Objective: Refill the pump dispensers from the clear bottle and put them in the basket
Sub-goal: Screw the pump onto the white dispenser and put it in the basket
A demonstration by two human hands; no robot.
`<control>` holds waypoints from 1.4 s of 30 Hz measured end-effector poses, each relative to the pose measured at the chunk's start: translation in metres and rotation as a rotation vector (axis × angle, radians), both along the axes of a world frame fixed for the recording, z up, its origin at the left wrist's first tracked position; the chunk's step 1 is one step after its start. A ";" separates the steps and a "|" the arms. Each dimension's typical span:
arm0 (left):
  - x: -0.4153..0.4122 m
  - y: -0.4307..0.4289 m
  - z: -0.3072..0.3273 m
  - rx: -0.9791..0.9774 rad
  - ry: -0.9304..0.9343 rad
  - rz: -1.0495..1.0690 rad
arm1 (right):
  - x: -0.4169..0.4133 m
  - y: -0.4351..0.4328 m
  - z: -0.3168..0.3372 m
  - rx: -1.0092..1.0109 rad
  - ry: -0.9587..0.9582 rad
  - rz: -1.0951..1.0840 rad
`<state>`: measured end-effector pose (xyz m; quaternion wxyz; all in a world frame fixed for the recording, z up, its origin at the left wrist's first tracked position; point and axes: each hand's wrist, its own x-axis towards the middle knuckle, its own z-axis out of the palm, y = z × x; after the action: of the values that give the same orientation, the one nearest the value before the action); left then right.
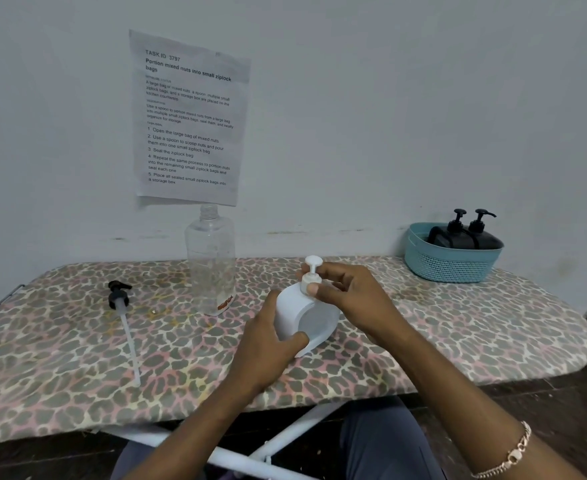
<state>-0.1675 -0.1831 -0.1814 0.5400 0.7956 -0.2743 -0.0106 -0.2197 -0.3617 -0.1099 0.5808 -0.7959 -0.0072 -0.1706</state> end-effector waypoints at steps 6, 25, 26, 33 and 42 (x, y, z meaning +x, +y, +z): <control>-0.004 0.001 0.001 -0.019 -0.011 0.005 | 0.004 0.001 -0.007 0.072 -0.054 -0.060; -0.011 0.000 0.002 0.047 -0.106 0.085 | 0.001 0.028 -0.016 0.184 -0.106 -0.290; -0.011 0.000 0.002 0.053 -0.116 0.091 | 0.000 0.029 -0.017 0.178 -0.111 -0.298; -0.018 -0.001 0.002 0.082 -0.122 0.106 | -0.002 0.034 -0.015 0.158 -0.119 -0.316; -0.019 -0.001 0.002 0.098 -0.182 0.163 | -0.005 0.032 -0.005 0.027 -0.065 -0.312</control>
<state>-0.1863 -0.1838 -0.1792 0.4725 0.8384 -0.2556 0.0922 -0.2252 -0.3297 -0.1152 0.5575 -0.7734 0.1003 -0.2846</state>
